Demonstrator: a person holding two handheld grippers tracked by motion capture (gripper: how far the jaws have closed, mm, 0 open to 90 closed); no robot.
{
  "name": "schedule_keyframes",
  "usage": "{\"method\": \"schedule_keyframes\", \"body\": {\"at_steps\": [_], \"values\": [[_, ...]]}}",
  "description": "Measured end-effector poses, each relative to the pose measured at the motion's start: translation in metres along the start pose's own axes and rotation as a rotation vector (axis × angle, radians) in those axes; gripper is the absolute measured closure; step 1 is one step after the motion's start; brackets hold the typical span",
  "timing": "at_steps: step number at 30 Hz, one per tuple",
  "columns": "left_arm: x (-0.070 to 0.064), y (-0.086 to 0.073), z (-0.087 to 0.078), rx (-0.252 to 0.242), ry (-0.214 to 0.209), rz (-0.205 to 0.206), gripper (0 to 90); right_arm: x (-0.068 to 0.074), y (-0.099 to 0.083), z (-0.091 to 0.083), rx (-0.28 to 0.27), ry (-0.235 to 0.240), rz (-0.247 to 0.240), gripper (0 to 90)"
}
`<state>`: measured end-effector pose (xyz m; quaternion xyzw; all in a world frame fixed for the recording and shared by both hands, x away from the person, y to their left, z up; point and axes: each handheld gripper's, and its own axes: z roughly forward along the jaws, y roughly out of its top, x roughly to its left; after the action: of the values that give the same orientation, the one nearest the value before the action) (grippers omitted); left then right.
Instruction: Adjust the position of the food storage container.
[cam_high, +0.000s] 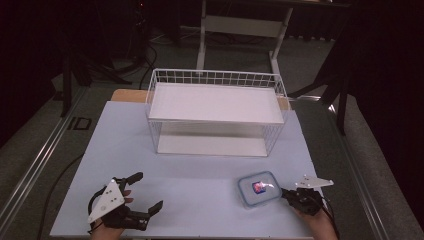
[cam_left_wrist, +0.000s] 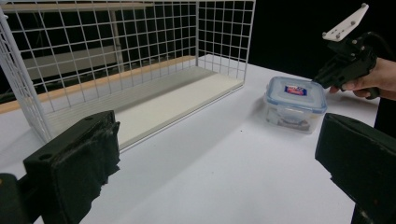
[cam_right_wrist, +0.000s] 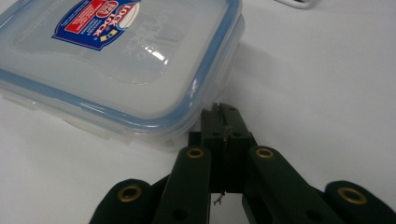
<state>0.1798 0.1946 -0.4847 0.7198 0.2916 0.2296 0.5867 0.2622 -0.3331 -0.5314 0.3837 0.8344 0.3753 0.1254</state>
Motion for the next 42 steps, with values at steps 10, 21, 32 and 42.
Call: {"method": "schedule_keyframes", "body": {"at_steps": [10,21,32,42], "values": [[0.0,0.0,0.0,0.003,0.001,0.001,0.6,0.024,0.019,0.019,0.031,0.094,-0.006,90.0],[-0.001,0.0,0.0,0.006,0.0,0.004,0.6,0.054,0.037,0.042,0.047,0.165,-0.014,90.0],[-0.001,-0.001,0.001,0.011,-0.002,0.007,0.6,0.08,0.046,0.056,0.049,0.212,-0.071,90.0],[-0.001,-0.001,0.001,0.015,-0.008,0.004,0.6,0.101,0.064,0.079,0.053,0.272,-0.081,90.0]]}}
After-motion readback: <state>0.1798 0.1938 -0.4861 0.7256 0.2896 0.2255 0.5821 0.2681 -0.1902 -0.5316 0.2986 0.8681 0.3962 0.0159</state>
